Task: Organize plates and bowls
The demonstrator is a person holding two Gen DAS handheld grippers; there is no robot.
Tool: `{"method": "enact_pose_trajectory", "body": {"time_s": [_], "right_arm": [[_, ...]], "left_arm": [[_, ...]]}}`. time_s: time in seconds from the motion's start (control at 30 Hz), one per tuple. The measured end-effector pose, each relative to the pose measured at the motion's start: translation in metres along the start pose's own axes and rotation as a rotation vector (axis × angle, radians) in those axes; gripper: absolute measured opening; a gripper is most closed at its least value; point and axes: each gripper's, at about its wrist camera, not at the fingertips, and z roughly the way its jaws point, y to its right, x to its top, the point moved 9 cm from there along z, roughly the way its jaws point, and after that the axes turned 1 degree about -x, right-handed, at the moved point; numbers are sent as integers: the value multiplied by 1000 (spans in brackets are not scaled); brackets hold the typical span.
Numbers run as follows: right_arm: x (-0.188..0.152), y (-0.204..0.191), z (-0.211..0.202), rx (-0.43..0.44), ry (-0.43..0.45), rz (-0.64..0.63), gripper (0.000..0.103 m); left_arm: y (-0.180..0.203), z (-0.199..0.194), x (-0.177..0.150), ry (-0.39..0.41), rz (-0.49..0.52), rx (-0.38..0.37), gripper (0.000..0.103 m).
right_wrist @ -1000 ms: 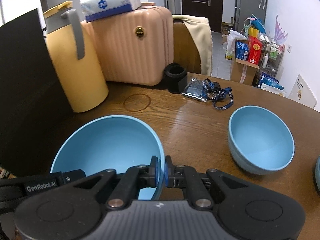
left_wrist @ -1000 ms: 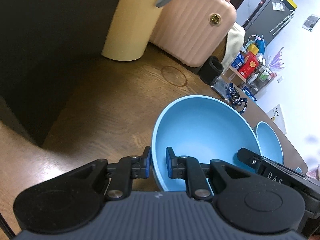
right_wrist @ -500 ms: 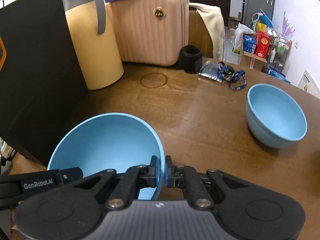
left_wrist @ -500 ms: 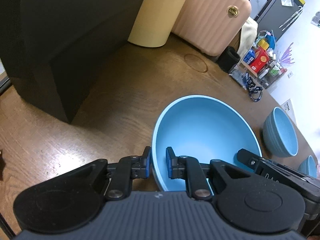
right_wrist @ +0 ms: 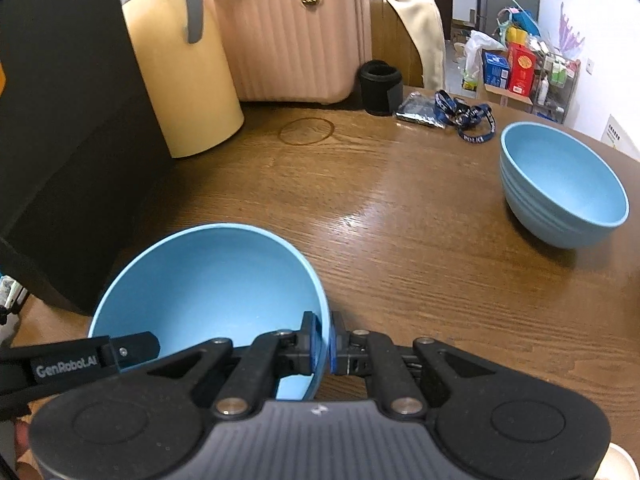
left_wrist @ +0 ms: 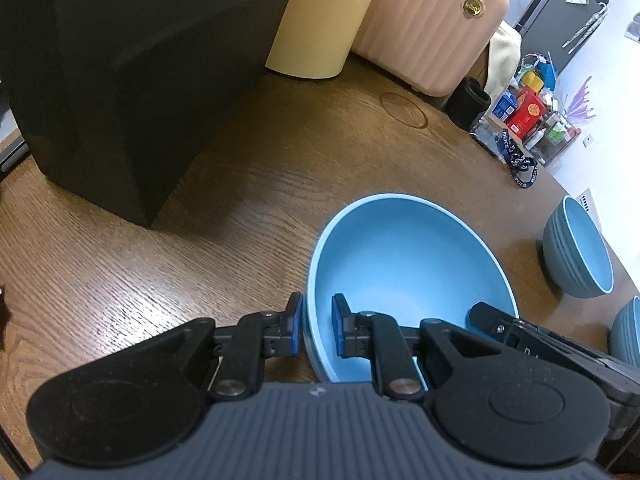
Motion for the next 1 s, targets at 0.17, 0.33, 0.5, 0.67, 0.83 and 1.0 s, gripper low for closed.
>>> {"method": "enact_pose_trajectory", "body": {"time_s": [0.17, 0.33, 0.5, 0.67, 0.83, 1.0], "right_arm": [[-2, 0, 0, 7, 17, -4, 6], [-3, 2, -4, 23, 6, 16, 17], [2, 9, -23, 31, 52, 30, 68], [4, 19, -50, 46, 121, 35, 92], [-2, 36, -83, 45, 201, 47, 103], [-19, 51, -116, 21, 282, 38, 103]], "left_arm": [[-1, 2, -1, 2, -6, 0, 16], [-1, 1, -5, -18, -10, -37, 16], [-5, -16, -3, 31, -4, -24, 48], [-10, -45, 1, 116, 8, 0, 84], [-5, -80, -1, 224, 50, -5, 103], [2, -104, -13, 288, 55, -52, 103]]}}
